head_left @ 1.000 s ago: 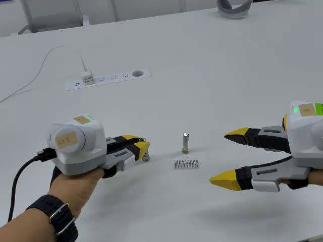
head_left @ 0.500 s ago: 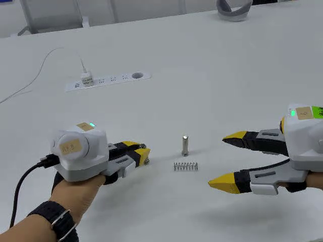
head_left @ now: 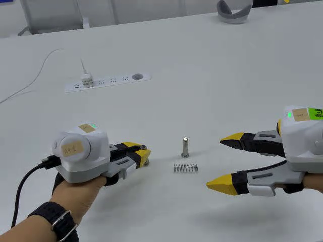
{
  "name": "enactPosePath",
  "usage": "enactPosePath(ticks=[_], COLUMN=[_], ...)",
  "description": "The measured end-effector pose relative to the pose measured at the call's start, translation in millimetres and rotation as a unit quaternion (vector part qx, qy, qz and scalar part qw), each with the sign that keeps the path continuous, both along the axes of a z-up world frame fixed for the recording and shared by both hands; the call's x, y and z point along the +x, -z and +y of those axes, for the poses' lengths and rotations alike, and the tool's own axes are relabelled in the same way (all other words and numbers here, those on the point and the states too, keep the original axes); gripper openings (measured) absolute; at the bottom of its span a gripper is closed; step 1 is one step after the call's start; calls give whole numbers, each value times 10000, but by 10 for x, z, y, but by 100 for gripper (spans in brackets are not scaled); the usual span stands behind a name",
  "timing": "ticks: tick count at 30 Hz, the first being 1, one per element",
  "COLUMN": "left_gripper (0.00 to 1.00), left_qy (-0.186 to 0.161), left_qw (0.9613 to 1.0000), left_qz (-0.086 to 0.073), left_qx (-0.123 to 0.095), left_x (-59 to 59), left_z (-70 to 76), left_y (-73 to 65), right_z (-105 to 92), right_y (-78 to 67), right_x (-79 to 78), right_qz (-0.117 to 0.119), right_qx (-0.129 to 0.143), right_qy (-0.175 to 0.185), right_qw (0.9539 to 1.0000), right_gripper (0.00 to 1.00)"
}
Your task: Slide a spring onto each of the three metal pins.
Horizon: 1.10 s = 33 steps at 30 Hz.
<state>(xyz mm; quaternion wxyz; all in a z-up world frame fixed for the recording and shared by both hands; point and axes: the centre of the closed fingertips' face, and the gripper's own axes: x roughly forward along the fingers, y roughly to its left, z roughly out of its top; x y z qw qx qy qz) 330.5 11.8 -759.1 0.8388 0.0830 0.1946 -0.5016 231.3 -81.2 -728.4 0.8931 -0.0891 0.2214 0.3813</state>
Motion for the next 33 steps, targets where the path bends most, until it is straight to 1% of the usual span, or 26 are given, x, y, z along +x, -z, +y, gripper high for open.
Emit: enactPosePath(ticks=[8,12,16,19,24,27,33], left_gripper=[13,14,18,19,20,21,23], left_qy=[-5,-6,9,0,-18,-38,-36], left_qw=[10000,10000,10000,10000,10000,9999,9999], left_qz=[-29,-53,-70,-65,-91,-103,-147], left_qx=[61,45,55,34,22,-32,-74], left_x=[1,-3,-5,-2,-3,-12,-50], left_z=[23,20,17,24,44,56,67], left_y=[12,-10,-18,-34,-67,-118,-194], right_z=[43,58,60,63,85,98,117], right_y=[11,32,64,65,85,106,143], right_x=[1,9,42,71,117,138,173], right_qz=[14,41,77,70,86,97,136], right_qx=[-5,-65,-142,-158,-205,-247,-313], right_qy=[-44,-78,-89,-102,-169,-211,-267], right_qw=[10000,9999,9998,9998,9996,9994,9991], right_gripper=[63,62,59,57,55,53,49])
